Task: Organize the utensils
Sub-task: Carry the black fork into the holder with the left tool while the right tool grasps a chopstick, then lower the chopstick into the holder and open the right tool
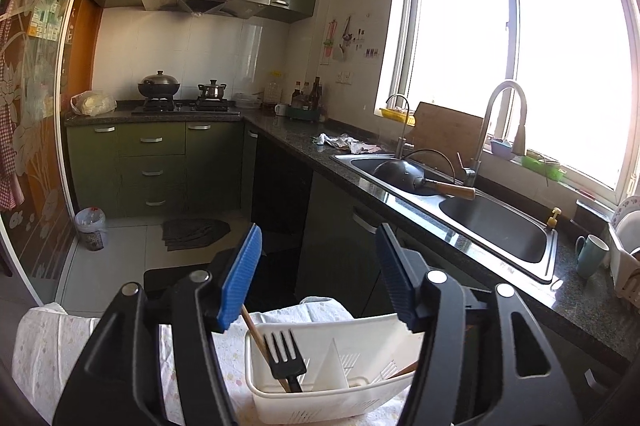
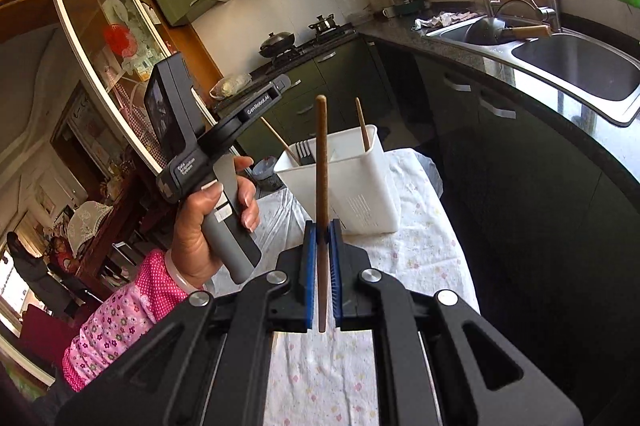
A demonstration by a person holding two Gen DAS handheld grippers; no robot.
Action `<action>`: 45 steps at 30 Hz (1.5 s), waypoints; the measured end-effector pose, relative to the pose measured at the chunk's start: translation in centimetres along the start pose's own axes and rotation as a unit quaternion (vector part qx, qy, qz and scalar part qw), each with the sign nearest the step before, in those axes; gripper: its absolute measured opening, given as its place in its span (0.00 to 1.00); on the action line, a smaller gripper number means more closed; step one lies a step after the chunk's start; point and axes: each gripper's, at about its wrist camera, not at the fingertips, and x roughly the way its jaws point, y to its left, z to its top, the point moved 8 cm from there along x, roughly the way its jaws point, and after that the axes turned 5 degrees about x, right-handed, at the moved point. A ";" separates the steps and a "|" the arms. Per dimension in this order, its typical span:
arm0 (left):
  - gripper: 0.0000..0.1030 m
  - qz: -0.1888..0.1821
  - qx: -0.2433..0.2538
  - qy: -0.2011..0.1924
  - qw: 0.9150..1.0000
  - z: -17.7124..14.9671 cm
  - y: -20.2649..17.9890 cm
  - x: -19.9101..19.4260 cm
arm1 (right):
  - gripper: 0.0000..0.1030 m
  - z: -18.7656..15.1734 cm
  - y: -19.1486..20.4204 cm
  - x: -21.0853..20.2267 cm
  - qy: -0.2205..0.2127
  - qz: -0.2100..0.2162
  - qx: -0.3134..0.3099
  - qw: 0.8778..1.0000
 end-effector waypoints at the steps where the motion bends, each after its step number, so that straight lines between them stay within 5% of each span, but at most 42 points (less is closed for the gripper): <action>1: 0.55 0.000 -0.003 -0.001 1.000 0.3 0.2 -0.4 | 0.07 0.8 0.4 -0.1 -0.008 0.000 -0.003 1.000; 9: 0.55 0.006 -0.050 -0.038 0.998 1.5 4.5 -8.8 | 0.07 9.3 3.8 0.8 -0.087 -0.006 -0.017 0.996; 16: 0.55 0.026 -0.055 0.001 0.998 -4.0 8.3 -16.2 | 0.07 14.4 4.6 5.8 -0.119 -0.055 -0.029 0.991; 22: 0.55 0.043 -0.045 0.092 0.994 -10.2 10.1 -19.7 | 0.07 14.1 3.5 9.9 -0.091 -0.110 -0.051 0.988; 32: 0.55 0.043 -0.060 0.155 0.985 -14.6 11.1 -21.5 | 0.08 9.8 1.8 14.1 -0.047 -0.133 -0.076 0.987; 35: 0.55 0.045 -0.059 0.165 0.983 -15.0 11.0 -21.2 | 0.43 9.5 1.8 13.5 -0.059 -0.131 -0.081 0.986; 36: 0.55 0.047 -0.061 0.170 0.982 -15.2 11.2 -21.0 | 0.44 9.4 1.8 13.2 -0.064 -0.132 -0.086 0.985; 41: 0.55 0.056 -0.074 0.236 0.967 -18.4 11.7 -19.5 | 0.44 8.8 2.6 10.2 -0.081 -0.111 -0.090 0.986; 45: 0.54 0.067 -0.075 0.336 0.937 -23.3 12.0 -17.8 | 0.47 6.3 3.9 5.9 -0.086 -0.072 -0.096 0.989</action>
